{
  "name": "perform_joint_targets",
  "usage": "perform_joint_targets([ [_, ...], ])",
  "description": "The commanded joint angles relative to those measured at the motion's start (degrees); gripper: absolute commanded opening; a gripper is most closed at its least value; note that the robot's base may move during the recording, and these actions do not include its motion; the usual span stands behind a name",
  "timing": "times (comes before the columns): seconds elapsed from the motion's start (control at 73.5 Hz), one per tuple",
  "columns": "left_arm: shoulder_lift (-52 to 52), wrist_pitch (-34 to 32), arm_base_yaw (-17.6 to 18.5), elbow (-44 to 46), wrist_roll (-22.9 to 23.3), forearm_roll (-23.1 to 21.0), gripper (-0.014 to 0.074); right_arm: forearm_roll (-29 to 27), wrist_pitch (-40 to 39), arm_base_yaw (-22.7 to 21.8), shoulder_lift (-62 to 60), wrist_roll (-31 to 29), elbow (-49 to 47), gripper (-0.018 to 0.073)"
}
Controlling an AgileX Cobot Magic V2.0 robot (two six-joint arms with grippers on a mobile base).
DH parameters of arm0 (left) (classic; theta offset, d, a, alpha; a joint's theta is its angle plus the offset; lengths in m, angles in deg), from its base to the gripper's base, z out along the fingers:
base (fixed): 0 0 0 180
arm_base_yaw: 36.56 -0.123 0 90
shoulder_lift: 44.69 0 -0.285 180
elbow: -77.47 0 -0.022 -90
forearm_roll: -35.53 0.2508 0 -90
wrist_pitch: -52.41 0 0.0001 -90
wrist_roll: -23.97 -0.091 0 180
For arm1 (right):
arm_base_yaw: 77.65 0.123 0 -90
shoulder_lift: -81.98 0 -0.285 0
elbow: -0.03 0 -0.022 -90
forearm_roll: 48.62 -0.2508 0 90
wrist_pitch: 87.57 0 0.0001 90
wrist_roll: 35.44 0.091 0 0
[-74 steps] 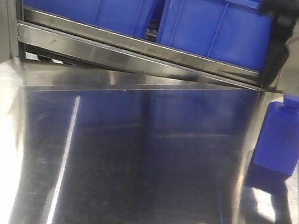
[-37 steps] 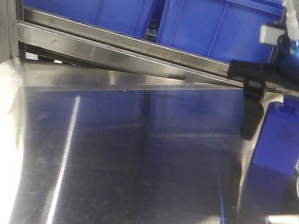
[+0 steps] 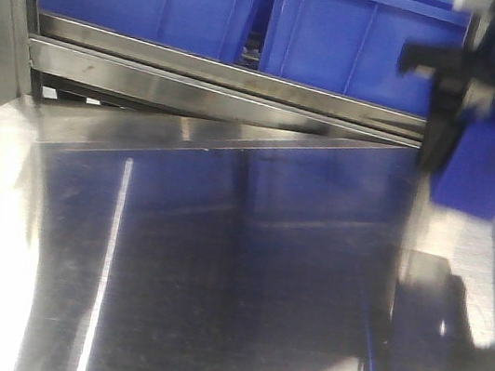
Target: Pick and sort blue part to right shelf
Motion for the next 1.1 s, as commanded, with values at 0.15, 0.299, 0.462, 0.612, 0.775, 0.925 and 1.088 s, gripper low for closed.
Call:
perform_joint_targets([
  [0.15,0.68,-5.52,0.36,1.66,0.03,0.64,0.0315,10.25,-2.37,-0.02,-11.94,-9.17,-1.4,0.0287],
  [0.299,0.68,-5.52,0.36,1.66,0.03,0.76,0.0315,12.97,-2.93,-0.2,-17.39,-15.53,0.5,0.0287],
  [0.462,0.68,-4.44,0.36,1.78,0.03,2.0,0.0315,13.22,-7.94,-0.2,-25.76,-18.02,10.91,0.0287],
  [0.612,-0.93,-1.07,0.36,2.13,0.03,2.0,0.0315,13.22,-13.59,-0.2,-34.78,-18.02,21.96,0.0287],
  [0.775,-5.97,-0.41,0.36,2.13,0.03,2.38,0.0315,13.22,-15.66,-0.2,-45.91,-18.02,31.63,0.0287],
  [0.925,-10.06,0.73,0.36,2.13,0.03,3.16,0.0315,13.22,-14.92,-0.2,-56.26,-18.02,35.3,0.0287],
  [1.088,-10.85,0.49,0.36,2.25,0.03,3.27,0.0315,13.22,-13.94,-0.2,-67.4,-18.02,35.41,0.0287],
])
